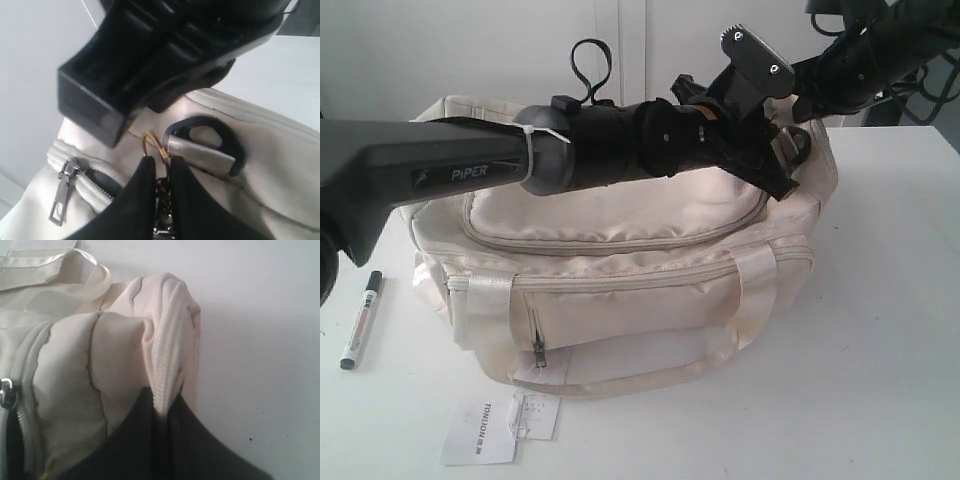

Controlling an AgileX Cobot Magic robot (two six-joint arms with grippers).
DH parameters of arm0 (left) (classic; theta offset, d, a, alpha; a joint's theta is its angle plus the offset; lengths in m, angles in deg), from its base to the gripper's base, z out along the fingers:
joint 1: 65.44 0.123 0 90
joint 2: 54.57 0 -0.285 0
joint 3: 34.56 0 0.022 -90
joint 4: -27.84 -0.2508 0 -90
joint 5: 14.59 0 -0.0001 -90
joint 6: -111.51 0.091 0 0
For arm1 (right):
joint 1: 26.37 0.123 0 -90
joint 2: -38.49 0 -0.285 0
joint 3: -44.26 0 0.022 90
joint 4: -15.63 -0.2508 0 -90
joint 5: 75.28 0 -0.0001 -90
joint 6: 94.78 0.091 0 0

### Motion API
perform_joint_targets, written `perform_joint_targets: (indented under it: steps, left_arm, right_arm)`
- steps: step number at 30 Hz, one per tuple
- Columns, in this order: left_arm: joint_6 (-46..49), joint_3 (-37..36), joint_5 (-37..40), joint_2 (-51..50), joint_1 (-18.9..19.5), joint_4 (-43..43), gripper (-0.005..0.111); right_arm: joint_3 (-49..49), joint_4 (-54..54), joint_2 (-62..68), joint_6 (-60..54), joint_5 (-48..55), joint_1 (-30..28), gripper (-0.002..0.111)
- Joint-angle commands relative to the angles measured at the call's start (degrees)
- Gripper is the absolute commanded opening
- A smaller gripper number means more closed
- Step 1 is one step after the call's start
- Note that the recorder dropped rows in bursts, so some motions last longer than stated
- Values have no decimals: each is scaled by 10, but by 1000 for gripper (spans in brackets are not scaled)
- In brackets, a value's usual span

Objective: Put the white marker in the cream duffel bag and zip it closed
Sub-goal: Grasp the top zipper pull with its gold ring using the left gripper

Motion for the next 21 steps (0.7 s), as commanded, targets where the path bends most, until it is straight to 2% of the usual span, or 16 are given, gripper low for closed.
perform_joint_targets:
  steps: [1, 21]
  left_arm:
    - [0, 1, 56, 16, -2, 9, 0]
    - [15, 1, 133, 55, -2, 6, 0]
  right_arm:
    - [-4, 6, -3, 2, -10, -6, 0]
    - [-4, 6, -3, 2, -10, -6, 0]
